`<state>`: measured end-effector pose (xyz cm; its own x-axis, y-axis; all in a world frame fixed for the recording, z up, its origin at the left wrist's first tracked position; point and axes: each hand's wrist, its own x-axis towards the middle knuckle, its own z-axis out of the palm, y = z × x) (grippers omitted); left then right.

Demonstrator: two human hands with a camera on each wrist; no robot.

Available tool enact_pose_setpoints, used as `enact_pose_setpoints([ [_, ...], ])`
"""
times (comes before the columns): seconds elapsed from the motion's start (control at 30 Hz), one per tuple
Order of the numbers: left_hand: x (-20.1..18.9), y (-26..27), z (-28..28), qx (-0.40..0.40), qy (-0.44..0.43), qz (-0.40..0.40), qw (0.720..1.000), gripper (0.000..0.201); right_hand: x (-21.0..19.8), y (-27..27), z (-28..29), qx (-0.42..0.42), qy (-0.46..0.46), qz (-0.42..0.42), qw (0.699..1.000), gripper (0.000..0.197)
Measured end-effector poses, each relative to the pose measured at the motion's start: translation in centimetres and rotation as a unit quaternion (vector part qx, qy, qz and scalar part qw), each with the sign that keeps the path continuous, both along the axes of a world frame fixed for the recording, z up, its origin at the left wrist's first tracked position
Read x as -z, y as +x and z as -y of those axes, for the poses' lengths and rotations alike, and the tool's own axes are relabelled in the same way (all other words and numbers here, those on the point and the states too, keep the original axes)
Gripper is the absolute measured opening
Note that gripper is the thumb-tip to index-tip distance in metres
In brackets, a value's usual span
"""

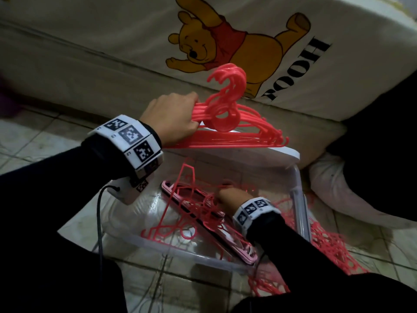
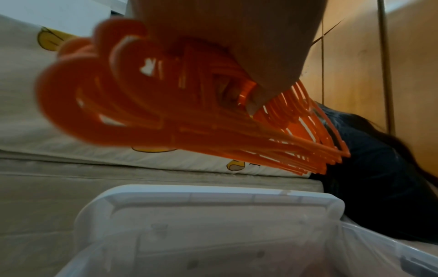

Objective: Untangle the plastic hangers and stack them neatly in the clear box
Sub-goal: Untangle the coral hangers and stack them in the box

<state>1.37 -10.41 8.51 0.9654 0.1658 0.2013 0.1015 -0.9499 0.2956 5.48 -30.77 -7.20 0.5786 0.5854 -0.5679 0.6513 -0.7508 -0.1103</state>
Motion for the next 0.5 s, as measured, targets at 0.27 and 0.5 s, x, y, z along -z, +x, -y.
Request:
enact_pose_setpoints([
  [0.27,0.3,0.2,-0.3,0.003,-0.012,-0.011,1.000,0.020,4.9,-1.4,-1.9,-0.015,-0.017,0.006,1.000,0.031],
  [0.5,0.4,0.5,-0.2,0.002,-0.018,-0.016,1.000,0.016,3.9,-0.9,-2.8,0.052,0.074,-0.013,0.996,0.033],
])
